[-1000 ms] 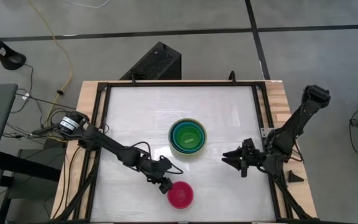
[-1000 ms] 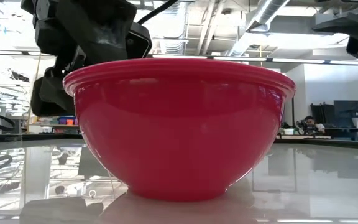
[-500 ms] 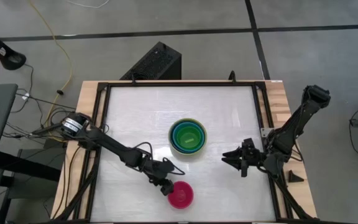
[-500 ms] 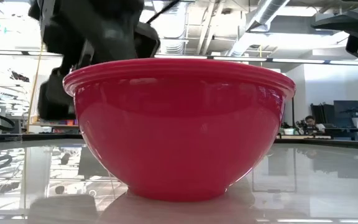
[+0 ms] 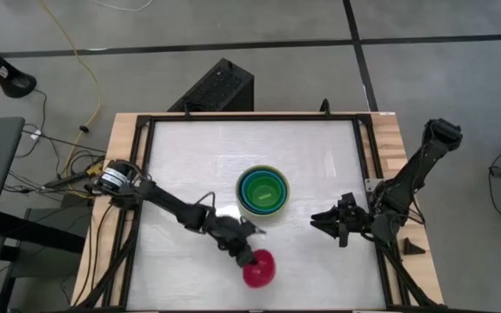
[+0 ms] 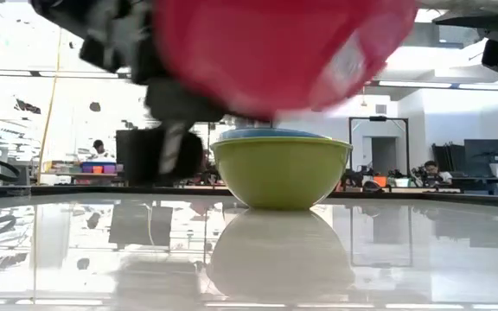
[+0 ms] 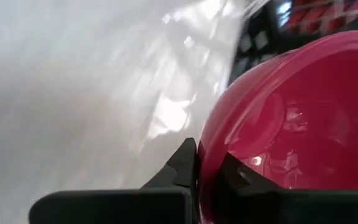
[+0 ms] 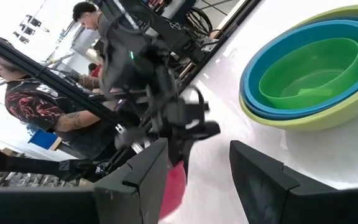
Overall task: Nest bowls inside each other
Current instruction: Stack the red bowl on the green transparent bowl
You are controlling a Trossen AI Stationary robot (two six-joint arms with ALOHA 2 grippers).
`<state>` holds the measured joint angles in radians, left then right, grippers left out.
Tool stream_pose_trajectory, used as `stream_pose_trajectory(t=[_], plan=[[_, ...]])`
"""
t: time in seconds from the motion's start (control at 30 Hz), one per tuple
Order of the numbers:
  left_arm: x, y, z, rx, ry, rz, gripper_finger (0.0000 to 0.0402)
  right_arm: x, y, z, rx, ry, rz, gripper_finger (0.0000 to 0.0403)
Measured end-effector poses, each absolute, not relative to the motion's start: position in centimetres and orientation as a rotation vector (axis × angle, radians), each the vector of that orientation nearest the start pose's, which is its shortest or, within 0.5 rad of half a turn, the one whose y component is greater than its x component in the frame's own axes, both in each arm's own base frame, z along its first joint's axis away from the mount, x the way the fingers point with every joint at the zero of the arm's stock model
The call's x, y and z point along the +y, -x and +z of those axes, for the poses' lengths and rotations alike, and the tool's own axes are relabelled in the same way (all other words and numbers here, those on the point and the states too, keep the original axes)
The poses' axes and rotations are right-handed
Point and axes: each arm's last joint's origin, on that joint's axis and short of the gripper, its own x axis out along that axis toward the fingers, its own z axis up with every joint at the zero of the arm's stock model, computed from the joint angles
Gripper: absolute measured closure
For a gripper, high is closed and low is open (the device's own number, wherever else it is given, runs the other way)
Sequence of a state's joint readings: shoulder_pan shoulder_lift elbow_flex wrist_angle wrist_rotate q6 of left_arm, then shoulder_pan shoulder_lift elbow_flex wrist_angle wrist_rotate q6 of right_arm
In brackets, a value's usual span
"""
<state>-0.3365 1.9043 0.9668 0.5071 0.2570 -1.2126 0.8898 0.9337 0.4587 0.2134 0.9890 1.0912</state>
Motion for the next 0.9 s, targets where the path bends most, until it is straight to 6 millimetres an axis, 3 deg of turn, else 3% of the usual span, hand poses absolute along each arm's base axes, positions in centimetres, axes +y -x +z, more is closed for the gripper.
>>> stream_pose_trajectory(t=[0.2, 0.37, 0.6, 0.9], plan=[[-9.9, -37.1, 19.5, 0.455, 1.116, -0.250, 0.0399, 13.2, -13.8, 23.5, 0.088, -0.868, -0.168, 0.0198], [-5.0, -36.7, 23.0, 0.276, 1.042, -0.085, 0.0400, 13.1, -13.8, 23.4, 0.093, -0.843, -0.173, 0.0198], [2.8, -35.6, 22.1, 0.592, 0.969, 0.256, 0.0401, 12.7, -14.1, 23.3, 0.090, -0.823, -0.200, 0.0198], [8.0, -36.5, 23.0, 0.749, 0.893, 0.354, 0.0401, 12.2, -14.8, 23.4, 0.121, -0.802, -0.172, 0.0198]])
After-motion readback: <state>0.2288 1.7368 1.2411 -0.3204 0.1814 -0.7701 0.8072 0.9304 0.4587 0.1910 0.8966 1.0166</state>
